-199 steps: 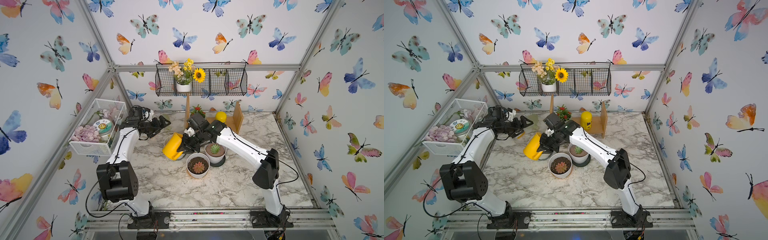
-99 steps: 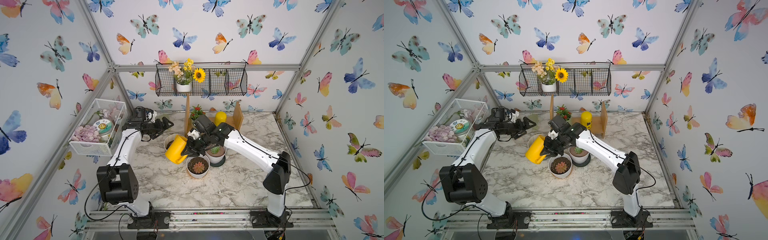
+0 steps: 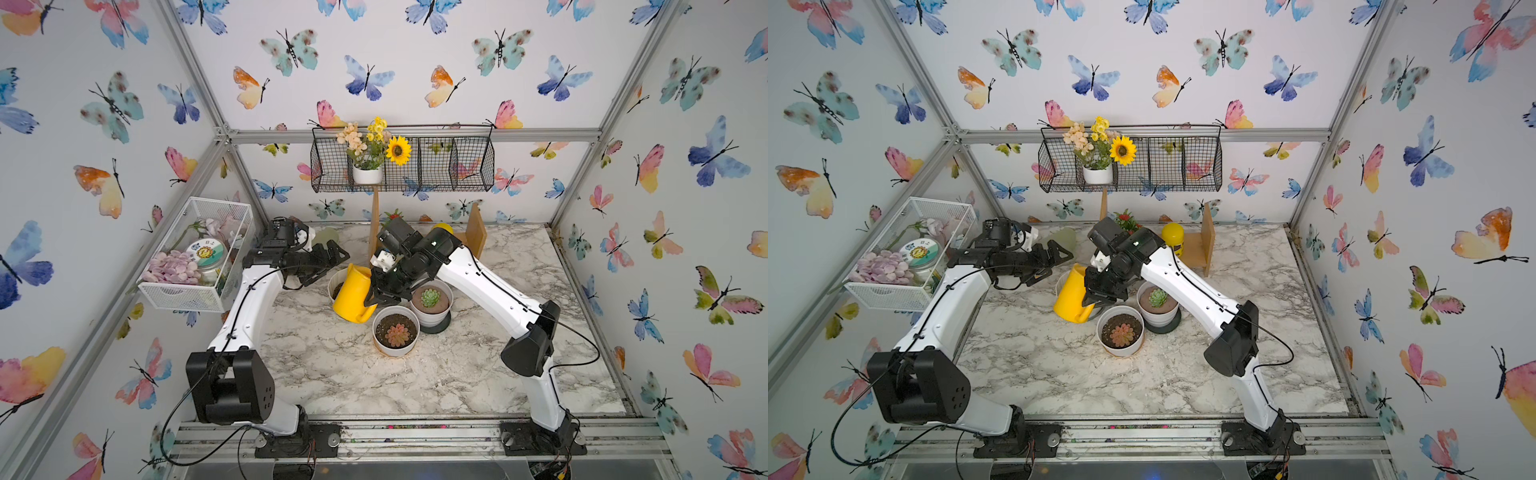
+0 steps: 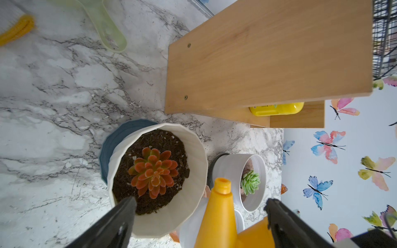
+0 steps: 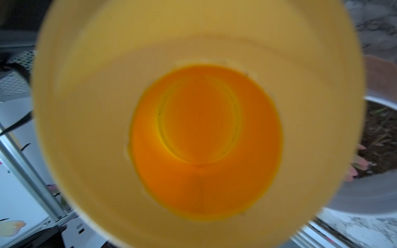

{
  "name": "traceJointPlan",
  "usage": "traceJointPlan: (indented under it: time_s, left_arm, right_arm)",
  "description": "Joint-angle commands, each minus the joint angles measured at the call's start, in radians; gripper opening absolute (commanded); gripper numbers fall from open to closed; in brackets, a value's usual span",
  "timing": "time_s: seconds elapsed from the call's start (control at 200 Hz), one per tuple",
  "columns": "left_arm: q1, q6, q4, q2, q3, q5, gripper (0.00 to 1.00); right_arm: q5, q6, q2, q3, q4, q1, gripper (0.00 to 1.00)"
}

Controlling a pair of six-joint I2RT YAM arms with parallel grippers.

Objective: Water the succulent around the soil edge
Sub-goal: Water the soil of the potted plant with water.

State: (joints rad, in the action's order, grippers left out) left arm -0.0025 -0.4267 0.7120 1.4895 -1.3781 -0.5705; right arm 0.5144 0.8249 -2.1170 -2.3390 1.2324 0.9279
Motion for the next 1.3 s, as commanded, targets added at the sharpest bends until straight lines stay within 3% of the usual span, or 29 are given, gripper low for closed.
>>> traceJointPlan:
  time_s: [0.0, 0.24, 0.816, 1.051, 1.297]
  left_arm:
    - [-0.004, 0.01, 0.048, -0.03, 0.016, 0.078, 0.99]
    - [-0.002, 0.027, 0.01, 0.004, 0.003, 0.071, 0.99]
    - [0.002, 0.045, -0.002, -0.022, 0.014, 0.009, 0.99]
    - [0.002, 0.035, -0.011, -0.024, 0.015, -0.01, 0.99]
    - [0.004, 0.035, -0.015, -0.013, -0.002, -0.022, 0.99]
  right_arm:
    - [-0.106, -0.076, 0.006, -0.01, 0.141, -0.008, 0.01]
    - [-0.188, -0.072, 0.059, 0.051, 0.142, -0.008, 0.01]
    - [-0.056, -0.002, 0.056, -0.015, 0.117, -0.004, 0.01]
    - [0.035, 0.112, 0.156, 0.13, -0.098, -0.003, 0.01]
    - [0.081, 0.153, 0.177, 0.228, -0.172, 0.015, 0.01]
